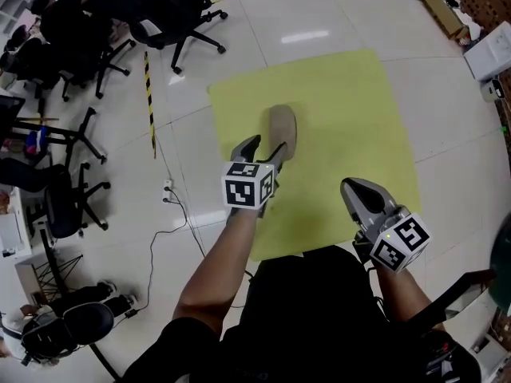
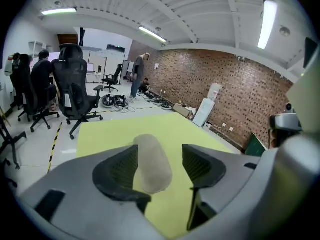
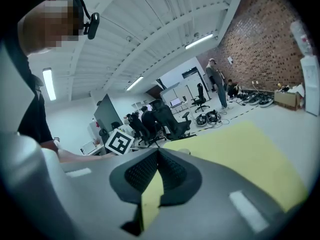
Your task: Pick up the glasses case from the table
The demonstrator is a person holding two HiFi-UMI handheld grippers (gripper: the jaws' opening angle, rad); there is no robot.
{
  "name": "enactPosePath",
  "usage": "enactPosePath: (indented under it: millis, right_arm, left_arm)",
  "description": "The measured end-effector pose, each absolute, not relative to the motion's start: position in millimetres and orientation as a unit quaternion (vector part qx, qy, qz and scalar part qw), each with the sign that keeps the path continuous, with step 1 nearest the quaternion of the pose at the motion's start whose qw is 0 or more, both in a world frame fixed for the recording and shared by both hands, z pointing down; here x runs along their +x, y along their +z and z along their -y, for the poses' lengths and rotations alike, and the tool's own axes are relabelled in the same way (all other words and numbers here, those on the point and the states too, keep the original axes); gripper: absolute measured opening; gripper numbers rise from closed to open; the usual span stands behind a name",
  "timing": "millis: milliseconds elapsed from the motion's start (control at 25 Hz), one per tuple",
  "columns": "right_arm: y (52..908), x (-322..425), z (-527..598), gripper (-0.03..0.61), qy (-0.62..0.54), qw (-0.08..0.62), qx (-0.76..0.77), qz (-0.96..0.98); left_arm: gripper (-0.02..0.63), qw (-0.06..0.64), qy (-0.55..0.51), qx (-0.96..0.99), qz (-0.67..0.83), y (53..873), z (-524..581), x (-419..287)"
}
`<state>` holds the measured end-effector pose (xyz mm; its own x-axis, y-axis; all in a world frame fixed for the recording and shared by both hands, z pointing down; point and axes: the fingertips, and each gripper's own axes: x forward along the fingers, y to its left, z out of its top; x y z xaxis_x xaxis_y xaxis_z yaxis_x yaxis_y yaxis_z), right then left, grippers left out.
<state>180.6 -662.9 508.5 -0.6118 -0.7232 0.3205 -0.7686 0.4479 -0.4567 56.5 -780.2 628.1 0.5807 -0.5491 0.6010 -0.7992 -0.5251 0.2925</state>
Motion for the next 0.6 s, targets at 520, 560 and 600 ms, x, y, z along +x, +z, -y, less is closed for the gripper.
enactPosePath:
  millis: [520,560,600]
  right_arm:
    - [543,210,672,0.002,0.322,0.038,0.449,0.833]
    - [545,211,672,0.002,0.323,0.037,0.449,0.832]
    - [546,211,672,0.002,0.324,0.037,0.45,0.831]
  left_arm:
    - [0.41,0.327,0.317,0.798,0.395,727,802,86]
    - [0.41,0.33,0.322,0.796,0.393,732,801,87]
    - [0.41,0.332,0.325,0.795,0.391,736,800,88]
